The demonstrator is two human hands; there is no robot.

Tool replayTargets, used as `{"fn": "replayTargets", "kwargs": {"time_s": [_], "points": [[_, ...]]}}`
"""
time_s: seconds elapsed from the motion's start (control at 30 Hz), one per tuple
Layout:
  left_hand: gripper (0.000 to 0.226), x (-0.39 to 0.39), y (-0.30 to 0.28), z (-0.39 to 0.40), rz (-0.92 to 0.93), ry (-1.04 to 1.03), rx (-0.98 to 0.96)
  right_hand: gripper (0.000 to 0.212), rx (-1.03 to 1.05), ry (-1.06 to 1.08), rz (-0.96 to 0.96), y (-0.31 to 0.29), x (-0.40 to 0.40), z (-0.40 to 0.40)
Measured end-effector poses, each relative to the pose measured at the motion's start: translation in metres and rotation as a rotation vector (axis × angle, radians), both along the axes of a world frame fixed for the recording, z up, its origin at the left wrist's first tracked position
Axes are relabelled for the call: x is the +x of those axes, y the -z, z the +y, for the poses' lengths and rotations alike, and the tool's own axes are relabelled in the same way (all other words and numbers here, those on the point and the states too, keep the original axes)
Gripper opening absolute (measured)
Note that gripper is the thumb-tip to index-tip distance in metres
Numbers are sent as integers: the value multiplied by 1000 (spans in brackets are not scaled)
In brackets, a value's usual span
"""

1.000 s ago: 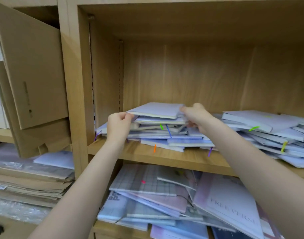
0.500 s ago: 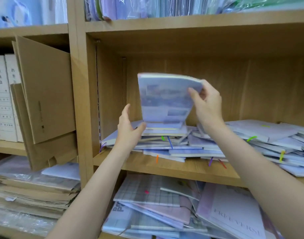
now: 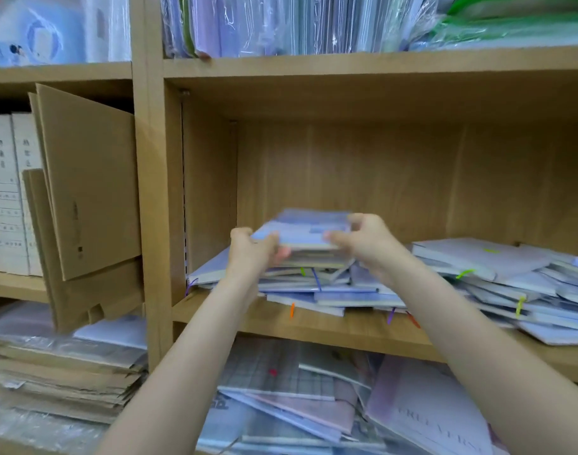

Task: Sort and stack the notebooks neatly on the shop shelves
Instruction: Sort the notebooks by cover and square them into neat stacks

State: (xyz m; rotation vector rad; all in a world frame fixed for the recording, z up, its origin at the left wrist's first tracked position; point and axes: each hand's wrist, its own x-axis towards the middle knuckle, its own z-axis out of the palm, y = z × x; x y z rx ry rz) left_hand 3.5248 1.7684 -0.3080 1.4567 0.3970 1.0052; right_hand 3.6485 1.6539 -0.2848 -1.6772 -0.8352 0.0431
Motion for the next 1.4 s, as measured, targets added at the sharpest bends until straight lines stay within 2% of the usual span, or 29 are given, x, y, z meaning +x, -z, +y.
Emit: {"fn": "replayTargets", "kwargs": {"time_s": [0.03, 0.07, 0.1, 0.17, 0.23, 0.3, 0.37, 0.47, 0.53, 0.6, 0.7, 0.77, 0.83, 0.9, 0.97, 1.07, 1.17, 1.27, 1.33, 1.4], "points": [[60, 1, 2, 4, 74, -9, 21, 64, 84, 35, 93, 1, 5, 2], [72, 2, 7, 7, 167, -43, 84, 55, 119, 73, 134, 3, 10, 2], [72, 1, 13, 8, 235, -84, 166, 48, 104, 98, 139, 6, 13, 0], [52, -5, 32, 7, 258, -184, 320, 35, 10, 149, 37, 20, 14, -9], [31, -17, 60, 2, 174, -316, 463, 27, -14, 203, -184, 43, 2, -28], [27, -31, 101, -3, 82, -360, 564, 22, 101, 210, -436, 79, -21, -50], [26, -42, 151, -6, 105, -340, 650, 19, 103, 143, -550, 130, -39, -67], [24, -47, 219, 1, 334, -257, 647, 14, -234, -5, -529, 207, -34, -65], [31, -40, 250, 13, 482, -199, 607, 30, -436, -19, -515, 241, -11, -49], [39, -28, 268, 25, 591, -124, 650, 35, -566, -23, -496, 259, 12, -26], [48, -10, 287, 37, 747, -41, 688, 42, -763, -66, -605, 278, 34, 13], [49, -6, 299, 40, 812, -24, 665, 57, -936, -52, -594, 284, 37, 31], [43, -7, 313, 41, 801, -13, 622, 66, -989, -30, -518, 292, 36, 40], [39, -11, 324, 40, 740, -25, 585, 53, -1021, 24, -609, 298, 24, 43], [38, -13, 327, 38, 692, -63, 535, 37, -1048, 142, -831, 304, 8, 40], [36, -14, 324, 37, 703, -65, 563, 40, -1131, 145, -995, 291, -14, 35], [34, -19, 321, 40, 749, -32, 611, 27, -1176, 164, -1088, 269, -3, 27], [37, -24, 322, 40, 764, -47, 648, 43, -1104, 272, -1138, 237, -6, 16], [42, -26, 326, 36, 773, -58, 678, 37, -1190, 209, -1204, 236, -11, 12], [46, -28, 330, 35, 770, -72, 713, 32, -1289, 70, -1174, 247, -22, 11]]}}
